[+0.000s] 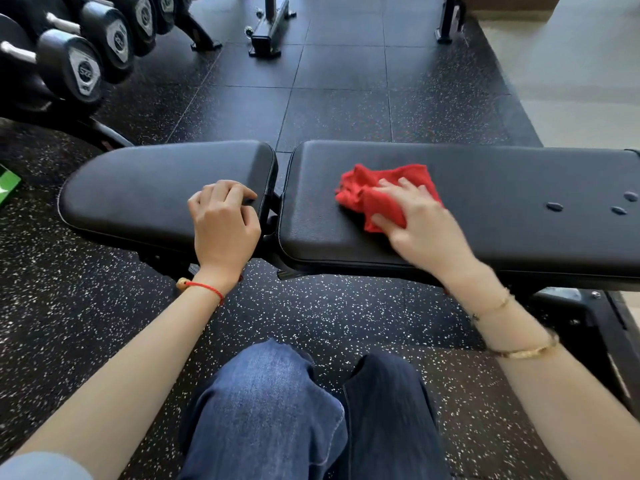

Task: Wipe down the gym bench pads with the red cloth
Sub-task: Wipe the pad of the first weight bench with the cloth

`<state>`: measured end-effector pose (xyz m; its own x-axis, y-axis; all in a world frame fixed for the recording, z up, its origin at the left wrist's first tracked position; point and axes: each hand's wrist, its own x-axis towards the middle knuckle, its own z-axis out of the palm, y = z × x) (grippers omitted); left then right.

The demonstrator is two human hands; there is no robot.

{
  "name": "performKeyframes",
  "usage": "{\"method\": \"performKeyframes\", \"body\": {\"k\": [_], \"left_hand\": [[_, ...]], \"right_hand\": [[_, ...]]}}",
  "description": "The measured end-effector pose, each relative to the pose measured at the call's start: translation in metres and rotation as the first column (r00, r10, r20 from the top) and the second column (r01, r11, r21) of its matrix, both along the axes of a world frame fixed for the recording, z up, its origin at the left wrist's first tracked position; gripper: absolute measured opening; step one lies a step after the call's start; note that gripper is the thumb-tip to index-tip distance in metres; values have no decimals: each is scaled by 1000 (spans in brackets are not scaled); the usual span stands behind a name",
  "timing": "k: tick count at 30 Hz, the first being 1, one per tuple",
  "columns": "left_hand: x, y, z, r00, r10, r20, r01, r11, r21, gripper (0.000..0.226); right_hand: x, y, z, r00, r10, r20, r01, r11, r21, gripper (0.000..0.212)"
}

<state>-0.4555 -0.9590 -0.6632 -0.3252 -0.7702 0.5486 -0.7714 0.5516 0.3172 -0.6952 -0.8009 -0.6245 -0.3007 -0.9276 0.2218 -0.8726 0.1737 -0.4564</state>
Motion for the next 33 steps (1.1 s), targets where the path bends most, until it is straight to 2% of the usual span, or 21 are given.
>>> {"method": "performKeyframes", "body": {"k": [3, 5, 9, 13, 17, 21, 23, 25, 30, 33], "left_hand": [[-1, 0, 0, 1000, 5, 2, -5, 1000, -7, 24], [-2, 0, 0, 1000, 7, 4, -7, 1000, -9, 24], [-1, 0, 0, 1000, 9, 5, -9, 1000, -13, 24], [0, 0, 0, 1000, 13, 8, -13, 1000, -15, 24], [0, -1, -2, 1000, 14, 1, -13, 1000, -13, 24], [-2, -2, -1, 1000, 21, 17, -21, 1000, -5, 23], [-3, -1, -1, 999, 25, 29, -25, 1000, -4, 23], [-4, -1, -1, 999, 25, 29, -25, 1000, -5, 23], [-3, 0, 0, 999, 33, 16, -33, 999, 0, 23], [-1, -1, -1, 1000, 23, -4, -23, 1000, -1, 23]], "right_hand": [[-40, -22, 9, 977, -213, -8, 213, 975, 61, 51], [-47, -39, 15, 967, -255, -13, 255, 962, 101, 52], [-5, -53, 12, 996, -87, -10, 88, 992, 90, 51], [34, -19, 3, 993, 115, 0, -114, 992, 43, 49], [8, 11, 1, 996, 83, 17, -83, 997, 7, 45], [-19, -19, 7, 996, -88, 14, 87, 995, 51, 45], [-12, -39, 11, 994, -109, -8, 110, 991, 77, 46], [8, -51, 13, 998, -63, -11, 64, 994, 85, 48], [75, -33, 5, 976, 215, -14, -214, 975, 61, 48], [74, 3, -1, 968, 250, -32, -249, 968, 35, 46]]}}
